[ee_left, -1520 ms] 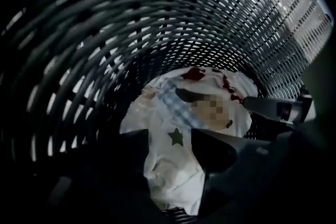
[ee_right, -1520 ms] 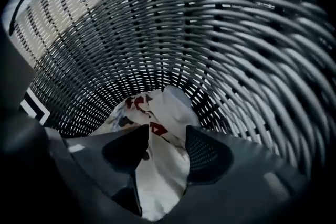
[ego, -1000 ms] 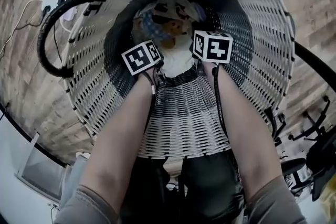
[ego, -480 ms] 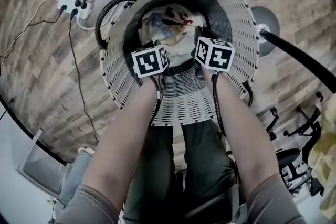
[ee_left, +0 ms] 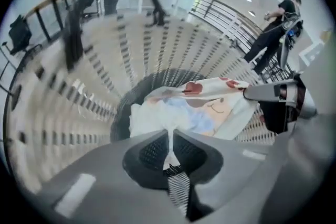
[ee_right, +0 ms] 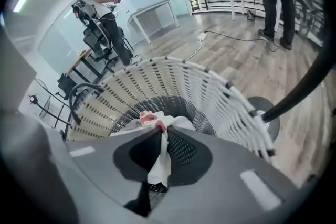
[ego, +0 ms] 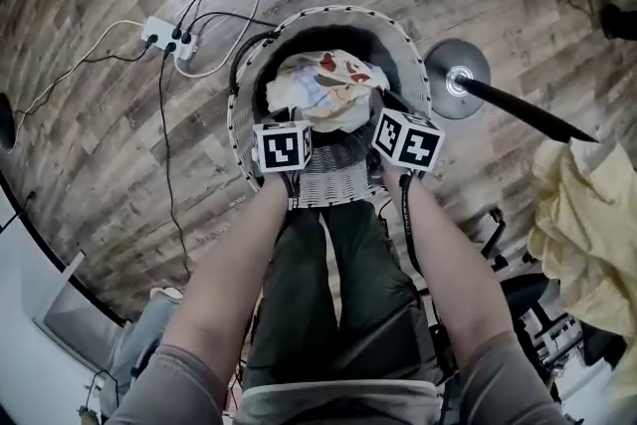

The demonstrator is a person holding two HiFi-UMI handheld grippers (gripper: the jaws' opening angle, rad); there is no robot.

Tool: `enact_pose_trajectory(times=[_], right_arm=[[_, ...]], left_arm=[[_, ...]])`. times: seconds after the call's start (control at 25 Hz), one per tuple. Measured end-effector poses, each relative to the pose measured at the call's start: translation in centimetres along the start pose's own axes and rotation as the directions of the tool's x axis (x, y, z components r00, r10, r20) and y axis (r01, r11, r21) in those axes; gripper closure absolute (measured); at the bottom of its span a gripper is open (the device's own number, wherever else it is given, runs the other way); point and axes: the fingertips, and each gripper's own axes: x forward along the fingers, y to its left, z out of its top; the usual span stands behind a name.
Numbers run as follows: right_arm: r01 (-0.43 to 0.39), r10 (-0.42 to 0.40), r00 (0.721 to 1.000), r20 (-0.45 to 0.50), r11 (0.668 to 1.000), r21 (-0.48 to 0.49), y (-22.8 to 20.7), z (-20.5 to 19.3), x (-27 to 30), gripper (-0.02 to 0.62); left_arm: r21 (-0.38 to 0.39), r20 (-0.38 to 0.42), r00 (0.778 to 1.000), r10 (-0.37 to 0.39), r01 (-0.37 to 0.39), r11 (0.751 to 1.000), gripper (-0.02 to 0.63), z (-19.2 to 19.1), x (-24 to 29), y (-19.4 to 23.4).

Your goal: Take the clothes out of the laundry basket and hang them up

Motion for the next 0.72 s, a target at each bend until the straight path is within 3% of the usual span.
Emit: enact_pose_trajectory(times=[0.2,0.4,0.56,0.72], right_arm=[[-0.147,0.147,0.988,0.046,0.989,-0.008,3.5,2.1,-7.8,0.548],[-0.249,0.254,0.965,0.069,0.966,-0.068,6.9,3.5,-16.0,0.548],[-0.292,0.310,0.947,0.088,0.940,-0.174,10.1,5.3,-22.2,0.548],[-0.301,0.348,0.929,0.128,0.909,-0.287,12.8,7.7,-28.5,0.548]], left_arm=[[0.156,0.019,1.000,-0.012,0.008,0.988,0.577,2.1,-6.0,-0.2],[0.399,0.042,0.999,-0.033,0.014,0.917,0.576,3.5,-12.3,-2.2],[0.477,0.085,0.994,-0.073,0.024,0.879,0.577,4.8,-18.2,-4.1],[0.494,0.152,0.980,-0.129,0.037,0.869,0.577,6.3,-25.0,-6.4]])
